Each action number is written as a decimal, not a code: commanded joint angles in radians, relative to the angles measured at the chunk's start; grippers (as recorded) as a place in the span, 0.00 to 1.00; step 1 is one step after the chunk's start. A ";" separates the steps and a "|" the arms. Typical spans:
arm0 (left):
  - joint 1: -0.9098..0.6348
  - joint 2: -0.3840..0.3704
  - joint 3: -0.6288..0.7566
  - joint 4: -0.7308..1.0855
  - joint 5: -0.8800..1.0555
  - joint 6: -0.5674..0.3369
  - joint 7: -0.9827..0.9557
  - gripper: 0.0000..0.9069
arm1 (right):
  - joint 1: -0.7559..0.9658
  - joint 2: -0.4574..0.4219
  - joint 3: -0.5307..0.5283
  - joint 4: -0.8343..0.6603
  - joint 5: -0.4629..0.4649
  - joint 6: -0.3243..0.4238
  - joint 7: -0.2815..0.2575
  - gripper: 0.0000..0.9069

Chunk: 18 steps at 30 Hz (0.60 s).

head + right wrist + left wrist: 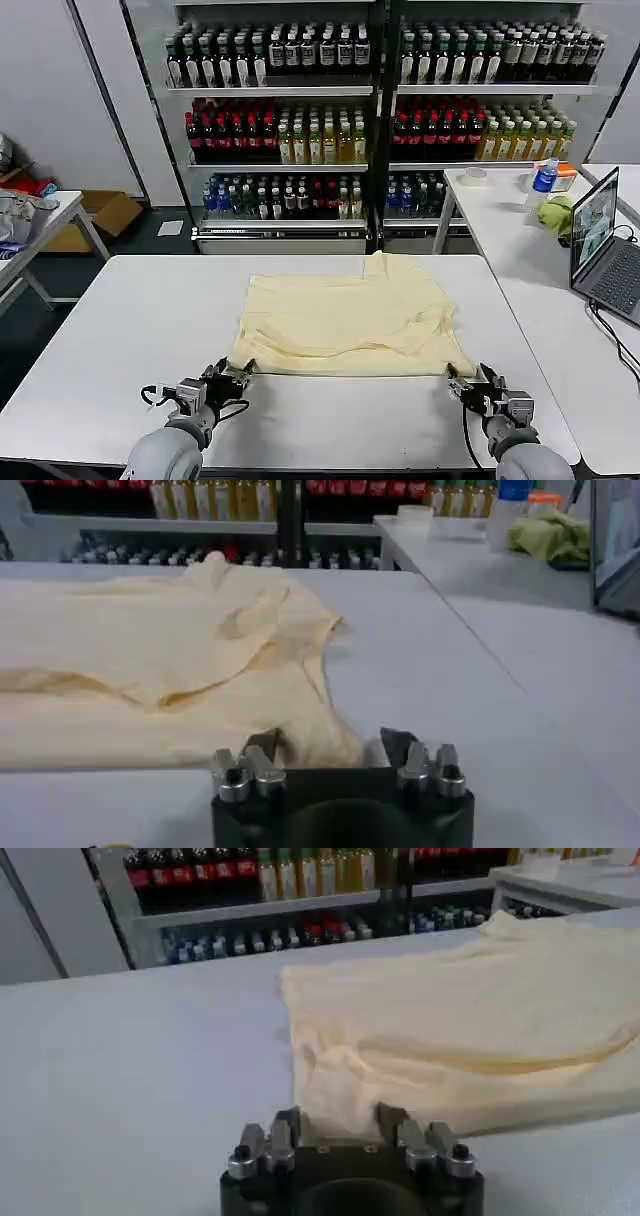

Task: Fold and organize the clothes.

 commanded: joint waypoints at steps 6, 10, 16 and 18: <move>-0.003 0.000 -0.007 0.005 -0.002 -0.003 0.001 0.00 | 0.005 0.004 -0.024 -0.019 0.023 0.000 -0.004 0.00; 0.002 -0.003 -0.015 -0.001 -0.005 -0.003 0.001 0.00 | -0.009 0.003 -0.023 -0.001 0.009 0.004 -0.004 0.00; 0.041 -0.003 -0.022 -0.049 -0.005 -0.003 0.001 0.01 | -0.048 -0.001 -0.007 0.055 -0.004 0.004 -0.003 0.00; 0.067 -0.003 -0.030 -0.071 -0.005 -0.001 0.001 0.01 | -0.068 -0.002 0.001 0.082 -0.008 0.002 -0.002 0.00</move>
